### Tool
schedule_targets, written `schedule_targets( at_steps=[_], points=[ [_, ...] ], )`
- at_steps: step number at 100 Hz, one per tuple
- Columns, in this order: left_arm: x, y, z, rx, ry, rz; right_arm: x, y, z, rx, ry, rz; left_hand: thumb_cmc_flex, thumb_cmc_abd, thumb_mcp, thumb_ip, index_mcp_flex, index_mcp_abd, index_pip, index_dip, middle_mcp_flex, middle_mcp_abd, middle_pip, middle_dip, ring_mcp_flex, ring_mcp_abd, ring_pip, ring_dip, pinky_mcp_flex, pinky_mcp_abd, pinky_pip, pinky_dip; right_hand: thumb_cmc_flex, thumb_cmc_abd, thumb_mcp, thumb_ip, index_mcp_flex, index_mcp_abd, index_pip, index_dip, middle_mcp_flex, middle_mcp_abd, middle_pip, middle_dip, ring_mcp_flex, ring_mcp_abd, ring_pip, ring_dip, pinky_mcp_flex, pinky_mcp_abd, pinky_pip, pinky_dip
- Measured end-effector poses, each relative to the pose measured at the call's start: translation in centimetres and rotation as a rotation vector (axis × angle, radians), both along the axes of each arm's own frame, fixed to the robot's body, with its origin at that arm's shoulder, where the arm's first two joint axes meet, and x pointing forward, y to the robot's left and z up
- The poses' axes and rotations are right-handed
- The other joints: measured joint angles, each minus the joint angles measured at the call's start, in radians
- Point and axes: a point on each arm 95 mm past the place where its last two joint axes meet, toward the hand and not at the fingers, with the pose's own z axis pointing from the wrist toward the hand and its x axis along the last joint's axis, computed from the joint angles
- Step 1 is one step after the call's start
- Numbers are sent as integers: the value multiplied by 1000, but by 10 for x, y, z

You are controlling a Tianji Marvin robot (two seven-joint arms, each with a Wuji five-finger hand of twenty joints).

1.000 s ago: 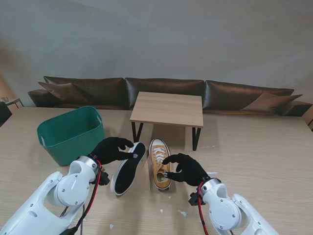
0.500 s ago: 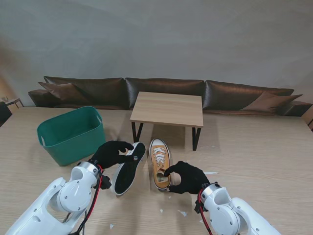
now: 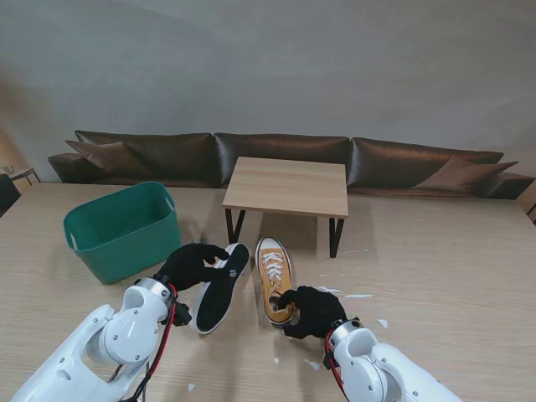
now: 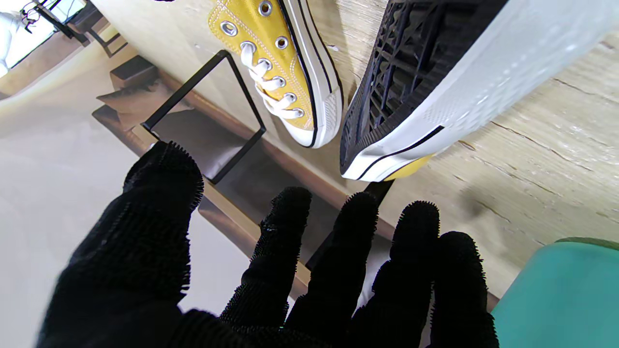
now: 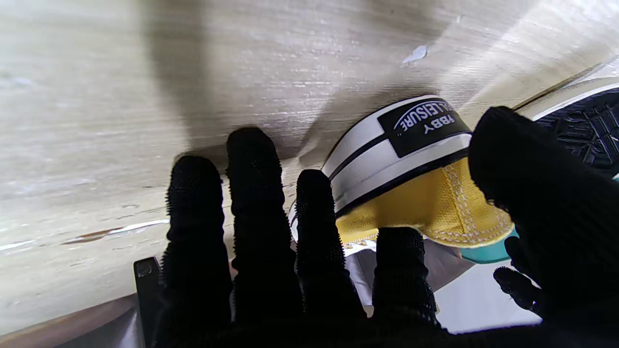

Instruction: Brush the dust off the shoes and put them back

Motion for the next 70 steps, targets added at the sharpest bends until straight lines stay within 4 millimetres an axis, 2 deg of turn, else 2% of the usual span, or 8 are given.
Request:
schedule_targets(
  at_steps=[16,21,31,35,43,51,59,70],
  points=[
    [0,0,0,-2,0,0,0,10,-6,-48,-115,2,0,0,-1,0,2,0,0,1,0,6,0,0,0,0,3,11,0,0,-1,13,11,-74,74,-8,55,25,155,100,121,-9,63,19,111,-44,84,1,2,0,58,-9],
    [0,0,0,-2,1,0,1,13,-8,-54,-132,4,0,0,-2,0,2,3,0,2,0,7,0,0,0,0,6,11,0,0,-1,15,12,-90,75,-10,78,43,207,137,163,4,90,33,149,-60,122,5,3,0,83,-17],
    [0,0,0,-2,2,1,3,19,-11,-92,-191,21,0,0,-2,0,3,10,0,4,0,8,0,0,0,0,14,13,0,0,-1,23,11,-143,99,-108,202,94,413,180,291,28,159,90,256,-110,221,28,10,-1,152,-24],
    [0,0,0,-2,3,2,4,20,-13,-115,-216,31,0,0,-2,0,3,10,0,5,0,9,0,2,0,0,15,15,-1,0,-1,23,9,-149,99,-130,236,93,473,189,345,28,193,118,297,-124,268,38,33,-2,183,-24],
    [0,0,0,-2,2,3,6,21,-15,-122,-227,39,0,0,-2,0,16,10,4,6,0,13,1,5,0,0,15,22,-2,0,-1,24,-7,-154,99,-138,271,82,498,219,422,27,230,169,368,-133,348,54,79,-3,236,-25],
    [0,0,0,-1,0,4,7,22,-15,-133,-231,69,1,15,-4,0,16,10,4,6,0,13,1,5,0,0,15,22,-2,0,-1,24,-23,-102,99,-150,282,82,499,251,457,36,241,216,405,-126,411,65,110,-20,281,-25],
    [0,0,0,-2,-4,7,9,21,-14,-131,-217,121,1,12,-5,0,16,11,4,7,0,13,1,6,0,0,15,23,-3,0,-1,25,-33,-48,96,-150,282,84,499,268,479,57,241,229,427,-102,441,74,113,-41,316,-12],
    [1,1,-1,-5,-11,11,11,13,-12,-77,-195,146,1,12,-5,0,16,18,4,8,0,16,1,6,0,0,24,23,-3,0,-1,35,-36,-47,95,-151,297,93,495,267,505,62,222,239,438,-85,465,109,113,-53,331,-7]
  ],
)
